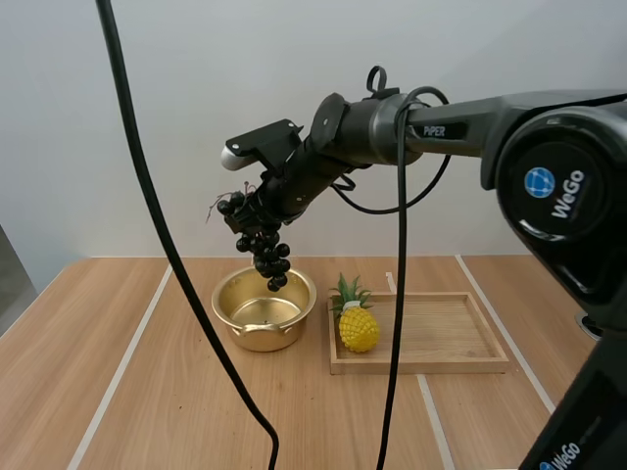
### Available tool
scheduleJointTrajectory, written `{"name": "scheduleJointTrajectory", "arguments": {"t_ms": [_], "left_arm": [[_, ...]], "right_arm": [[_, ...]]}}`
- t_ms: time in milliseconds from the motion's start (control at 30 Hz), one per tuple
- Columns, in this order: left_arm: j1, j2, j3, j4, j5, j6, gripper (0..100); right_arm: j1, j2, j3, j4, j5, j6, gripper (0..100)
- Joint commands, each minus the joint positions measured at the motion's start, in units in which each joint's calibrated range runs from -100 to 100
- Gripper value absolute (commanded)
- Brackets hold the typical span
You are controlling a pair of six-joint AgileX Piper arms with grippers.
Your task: Open the pot, put the grape inside, and close it
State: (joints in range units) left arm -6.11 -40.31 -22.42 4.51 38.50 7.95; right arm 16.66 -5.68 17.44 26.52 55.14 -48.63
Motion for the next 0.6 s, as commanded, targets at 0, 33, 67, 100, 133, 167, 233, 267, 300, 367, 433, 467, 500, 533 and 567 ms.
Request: {"name": "scheduleJointTrajectory", "arguments": {"t_ms": [0, 33, 67, 100, 133, 167, 233, 267, 300, 367, 433, 467, 500, 533, 567], "left_arm": [[0.05, -0.4, -0.3, 0.5, -2.0, -0.4, 0], [0.05, -0.4, -0.3, 0.5, -2.0, -0.4, 0], [0.05, -0.4, -0.3, 0.5, -2.0, -0.4, 0], [0.05, -0.4, -0.3, 0.5, -2.0, -0.4, 0], [0.05, -0.4, -0.3, 0.5, -2.0, -0.4, 0], [0.05, -0.4, -0.3, 0.5, -2.0, -0.4, 0], [0.05, -0.4, -0.3, 0.5, -2.0, -0.4, 0], [0.05, -0.4, -0.3, 0.5, -2.0, -0.4, 0], [0.05, -0.4, -0.3, 0.5, -2.0, -0.4, 0], [0.05, -0.4, -0.3, 0.5, -2.0, -0.4, 0], [0.05, -0.4, -0.3, 0.5, -2.0, -0.4, 0], [0.05, -0.4, -0.3, 0.5, -2.0, -0.4, 0], [0.05, -0.4, -0.3, 0.5, -2.0, -0.4, 0], [0.05, -0.4, -0.3, 0.5, -2.0, -0.4, 0], [0.05, -0.4, -0.3, 0.5, -2.0, -0.4, 0]], "right_arm": [[0.0, 1.5, -0.8, -0.4, -3.4, -1.3, 0], [0.0, 2.2, -0.9, -0.4, -4.1, -1.3, 0], [0.0, 2.9, -0.9, -0.4, -5.2, -1.3, 0], [0.0, 3.5, -0.9, -0.4, -5.8, -1.3, 0], [0.0, 3.9, -0.9, -0.4, -6.5, -1.3, 0], [0.0, 4.5, -0.9, -0.7, -6.9, -1.3, 0], [0.0, 5.4, -0.9, -0.7, -6.9, -1.8, 0], [0.0, 5.8, -0.9, -0.7, -6.7, -2.1, 0], [0.0, 6.2, -0.9, -0.9, -6.6, -2.1, 0], [0.0, 7.1, -0.9, -1.4, -5.9, -2.1, 0], [0.0, 7.8, -0.8, -1.7, -5.9, -2.1, 0], [0.0, 8.2, -0.6, -1.7, -5.9, -2.1, 0], [0.0, 8.5, -0.6, -1.7, -5.7, -2.1, 0], [0.0, 9.1, -0.6, -1.7, -4.9, -2.1, 0], [0.0, 9.6, -0.6, -1.7, -4.3, -2.1, 0]]}}
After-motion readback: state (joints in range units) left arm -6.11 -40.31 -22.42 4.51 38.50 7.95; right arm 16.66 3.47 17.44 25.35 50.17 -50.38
